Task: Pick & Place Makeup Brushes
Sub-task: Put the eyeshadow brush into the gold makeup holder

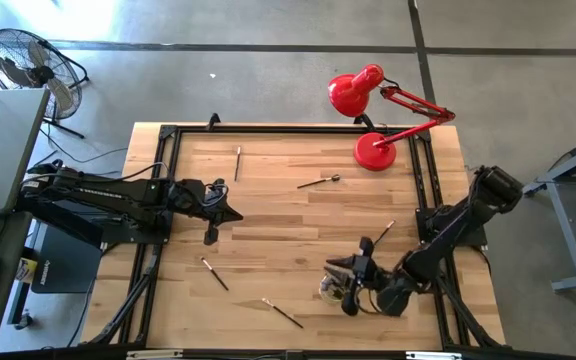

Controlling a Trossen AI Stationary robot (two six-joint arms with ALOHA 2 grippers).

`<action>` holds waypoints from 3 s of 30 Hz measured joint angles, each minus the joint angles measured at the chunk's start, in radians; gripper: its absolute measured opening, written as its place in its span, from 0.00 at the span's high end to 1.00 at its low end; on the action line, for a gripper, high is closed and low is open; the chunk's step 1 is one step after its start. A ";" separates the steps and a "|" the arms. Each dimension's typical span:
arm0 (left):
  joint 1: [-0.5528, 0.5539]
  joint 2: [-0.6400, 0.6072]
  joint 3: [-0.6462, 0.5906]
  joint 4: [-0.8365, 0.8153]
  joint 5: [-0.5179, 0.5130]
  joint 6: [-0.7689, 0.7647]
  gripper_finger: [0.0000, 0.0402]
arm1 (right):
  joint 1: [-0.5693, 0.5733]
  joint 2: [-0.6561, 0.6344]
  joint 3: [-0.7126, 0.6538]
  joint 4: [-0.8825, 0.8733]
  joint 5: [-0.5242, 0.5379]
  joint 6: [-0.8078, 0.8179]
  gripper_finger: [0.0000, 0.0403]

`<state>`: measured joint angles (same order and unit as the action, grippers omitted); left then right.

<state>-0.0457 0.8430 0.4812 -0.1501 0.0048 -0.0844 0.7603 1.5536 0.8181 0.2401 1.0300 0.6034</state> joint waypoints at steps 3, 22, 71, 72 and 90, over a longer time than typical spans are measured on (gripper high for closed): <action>0.000 0.019 -0.001 -0.003 -0.004 0.001 1.00 | -0.074 -0.037 0.000 -0.019 -0.107 -0.026 0.91; -0.002 0.072 0.003 -0.202 -0.019 0.044 1.00 | -0.591 0.106 0.430 -0.524 -0.736 -0.113 1.00; -0.727 0.392 0.163 -0.608 -0.209 -0.435 0.85 | -0.551 0.561 0.688 -0.414 -0.779 -0.088 1.00; -0.727 0.392 0.163 -0.607 -0.209 -0.435 0.83 | -0.551 0.561 0.688 -0.411 -0.778 -0.089 1.00; -0.727 0.392 0.060 -0.498 -0.229 -0.406 0.70 | -0.553 0.561 0.688 -0.395 -0.798 -0.114 1.00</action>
<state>-0.7723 1.2350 0.5412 -0.6481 -0.2243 -0.4901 0.2077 2.1151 1.5063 -0.1547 0.2324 0.4892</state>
